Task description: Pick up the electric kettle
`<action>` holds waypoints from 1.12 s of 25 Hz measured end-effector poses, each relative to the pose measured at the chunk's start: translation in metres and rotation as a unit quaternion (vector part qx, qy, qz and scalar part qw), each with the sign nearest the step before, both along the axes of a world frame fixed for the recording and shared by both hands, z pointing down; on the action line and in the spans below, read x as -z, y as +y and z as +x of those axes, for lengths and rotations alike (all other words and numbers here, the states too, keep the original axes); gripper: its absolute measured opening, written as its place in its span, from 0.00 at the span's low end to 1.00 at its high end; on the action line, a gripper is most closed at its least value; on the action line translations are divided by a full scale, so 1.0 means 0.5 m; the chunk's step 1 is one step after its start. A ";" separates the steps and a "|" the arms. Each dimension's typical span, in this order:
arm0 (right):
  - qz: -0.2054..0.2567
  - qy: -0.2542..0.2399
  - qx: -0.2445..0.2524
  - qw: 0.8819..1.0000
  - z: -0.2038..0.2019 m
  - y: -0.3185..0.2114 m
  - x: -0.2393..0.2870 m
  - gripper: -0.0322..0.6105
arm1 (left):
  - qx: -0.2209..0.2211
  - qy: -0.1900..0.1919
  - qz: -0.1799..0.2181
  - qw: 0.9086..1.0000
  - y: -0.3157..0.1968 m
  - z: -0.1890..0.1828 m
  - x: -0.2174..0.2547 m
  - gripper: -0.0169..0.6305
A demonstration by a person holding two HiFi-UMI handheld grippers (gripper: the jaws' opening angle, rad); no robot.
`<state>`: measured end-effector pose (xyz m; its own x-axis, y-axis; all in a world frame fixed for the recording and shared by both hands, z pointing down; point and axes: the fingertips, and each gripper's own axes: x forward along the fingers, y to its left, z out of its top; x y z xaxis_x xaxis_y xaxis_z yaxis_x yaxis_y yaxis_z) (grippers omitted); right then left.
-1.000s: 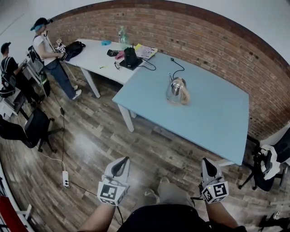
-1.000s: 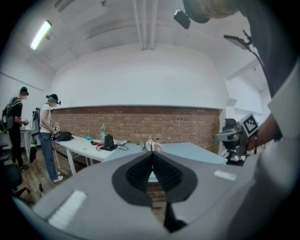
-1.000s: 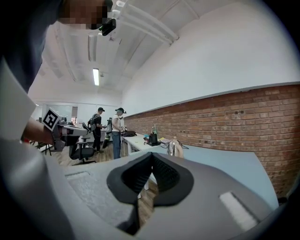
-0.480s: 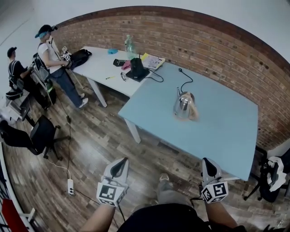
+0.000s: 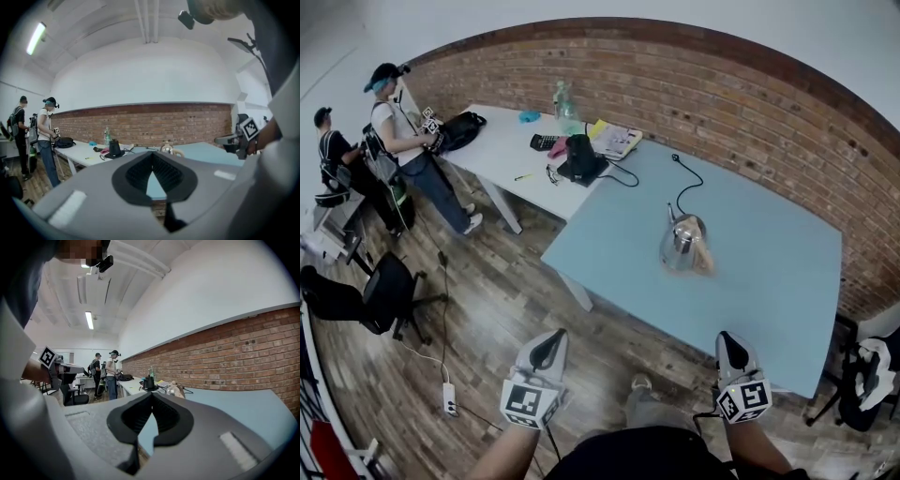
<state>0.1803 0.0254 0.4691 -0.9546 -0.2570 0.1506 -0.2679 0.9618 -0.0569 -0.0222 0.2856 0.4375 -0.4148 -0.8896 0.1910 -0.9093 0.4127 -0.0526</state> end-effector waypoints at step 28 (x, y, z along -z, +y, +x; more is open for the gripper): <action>-0.009 0.014 0.043 0.999 -0.242 -0.180 -0.041 0.05 | 0.042 0.029 0.014 0.999 -0.151 -0.192 0.019 0.03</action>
